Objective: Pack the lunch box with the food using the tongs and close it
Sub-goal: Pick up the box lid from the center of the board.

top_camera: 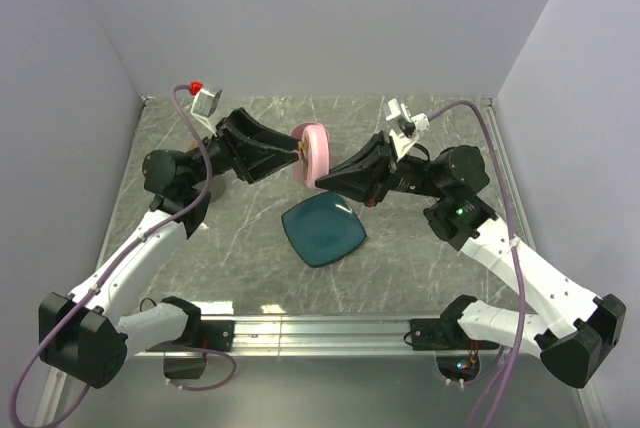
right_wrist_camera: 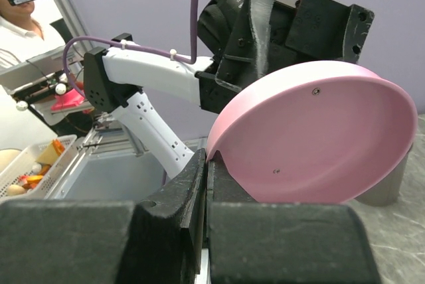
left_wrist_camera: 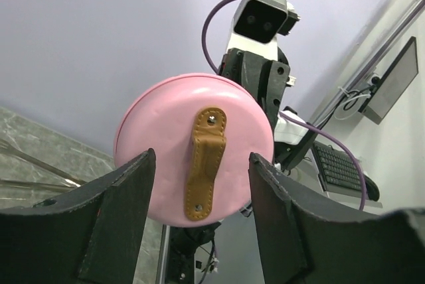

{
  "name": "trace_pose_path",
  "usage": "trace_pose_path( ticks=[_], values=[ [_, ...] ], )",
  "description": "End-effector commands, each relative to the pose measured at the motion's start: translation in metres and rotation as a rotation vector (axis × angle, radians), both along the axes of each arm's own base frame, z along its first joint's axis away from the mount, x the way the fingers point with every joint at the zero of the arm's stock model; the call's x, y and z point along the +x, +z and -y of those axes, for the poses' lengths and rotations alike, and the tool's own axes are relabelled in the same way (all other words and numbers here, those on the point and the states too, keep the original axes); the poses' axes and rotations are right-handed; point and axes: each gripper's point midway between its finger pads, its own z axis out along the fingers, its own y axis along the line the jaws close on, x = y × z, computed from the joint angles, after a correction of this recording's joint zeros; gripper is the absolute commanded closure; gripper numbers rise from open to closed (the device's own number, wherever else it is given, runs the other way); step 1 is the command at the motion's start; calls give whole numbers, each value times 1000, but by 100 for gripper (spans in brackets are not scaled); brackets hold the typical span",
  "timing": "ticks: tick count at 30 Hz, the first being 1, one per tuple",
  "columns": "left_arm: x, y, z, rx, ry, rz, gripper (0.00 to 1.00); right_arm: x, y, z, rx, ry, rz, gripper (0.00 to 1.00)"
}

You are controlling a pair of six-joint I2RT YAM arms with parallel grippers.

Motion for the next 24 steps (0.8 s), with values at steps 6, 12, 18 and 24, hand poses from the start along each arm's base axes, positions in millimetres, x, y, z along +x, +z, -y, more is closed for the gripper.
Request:
trace_pose_path(
  ticks=[6,12,18,24],
  values=[
    [2,12,7,-12,19,56,40,-4,33,0,62,3,65,100],
    [6,12,10,-7,29,40,45,-2,30,-4,51,7,47,100],
    [7,15,11,-9,30,39,51,-3,23,-8,32,13,37,100],
    [9,13,14,3,32,25,54,2,20,-14,9,-17,40,100]
  ],
)
